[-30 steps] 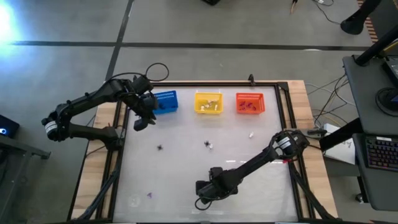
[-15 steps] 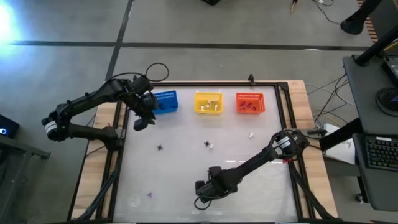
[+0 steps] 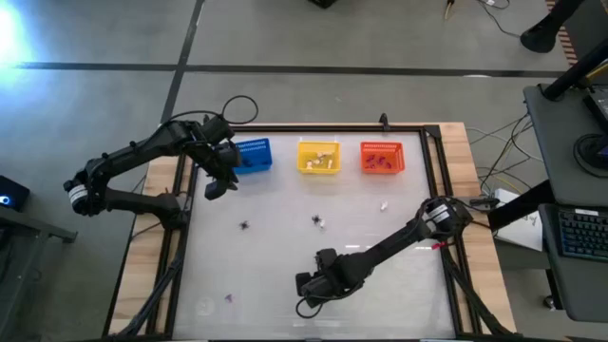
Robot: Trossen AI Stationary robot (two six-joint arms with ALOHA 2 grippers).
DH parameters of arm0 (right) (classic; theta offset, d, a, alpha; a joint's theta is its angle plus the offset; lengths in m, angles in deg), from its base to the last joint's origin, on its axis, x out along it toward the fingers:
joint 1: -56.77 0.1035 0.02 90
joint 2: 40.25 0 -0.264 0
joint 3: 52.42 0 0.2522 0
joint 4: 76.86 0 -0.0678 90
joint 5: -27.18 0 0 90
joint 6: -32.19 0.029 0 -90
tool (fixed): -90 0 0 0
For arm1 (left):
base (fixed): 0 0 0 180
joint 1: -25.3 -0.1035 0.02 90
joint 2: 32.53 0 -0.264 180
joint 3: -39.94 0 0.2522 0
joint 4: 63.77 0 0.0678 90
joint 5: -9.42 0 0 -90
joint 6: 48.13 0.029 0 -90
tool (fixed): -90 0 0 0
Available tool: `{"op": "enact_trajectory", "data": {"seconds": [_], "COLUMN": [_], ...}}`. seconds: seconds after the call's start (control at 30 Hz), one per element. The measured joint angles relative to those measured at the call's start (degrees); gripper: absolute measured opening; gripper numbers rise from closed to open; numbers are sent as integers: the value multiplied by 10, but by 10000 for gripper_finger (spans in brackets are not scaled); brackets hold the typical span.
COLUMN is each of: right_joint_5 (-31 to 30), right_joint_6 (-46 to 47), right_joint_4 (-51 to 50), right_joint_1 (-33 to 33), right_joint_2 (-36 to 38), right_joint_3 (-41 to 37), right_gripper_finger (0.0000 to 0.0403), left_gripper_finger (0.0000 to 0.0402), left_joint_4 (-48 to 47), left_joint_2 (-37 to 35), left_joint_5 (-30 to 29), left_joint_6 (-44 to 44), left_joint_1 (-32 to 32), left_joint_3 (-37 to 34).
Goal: Sort Halloween decoration
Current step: Put the white skeleton toy into the yellow basket
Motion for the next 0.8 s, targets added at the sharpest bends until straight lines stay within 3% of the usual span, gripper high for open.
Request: {"op": "enact_trajectory", "data": {"seconds": [0.17,0.33,0.43,0.8], "right_joint_5": [-28,-40,-48,-46], "right_joint_6": [-28,-94,-160,-441], "right_joint_4": [-47,-87,-85,-88], "right_joint_1": [-21,-57,-85,-221], "right_joint_2": [30,57,75,119], "right_joint_3": [0,0,0,1], "right_gripper_finger": [13,13,13,13], "left_gripper_finger": [111,111,111,111], "left_joint_4": [0,0,0,0], "left_joint_2": [0,0,0,0], "left_joint_5": [-5,-60,-89,-90], "left_joint_6": [0,0,0,-15], "left_joint_1": [0,0,0,0], "left_joint_3": [0,0,0,0]}}
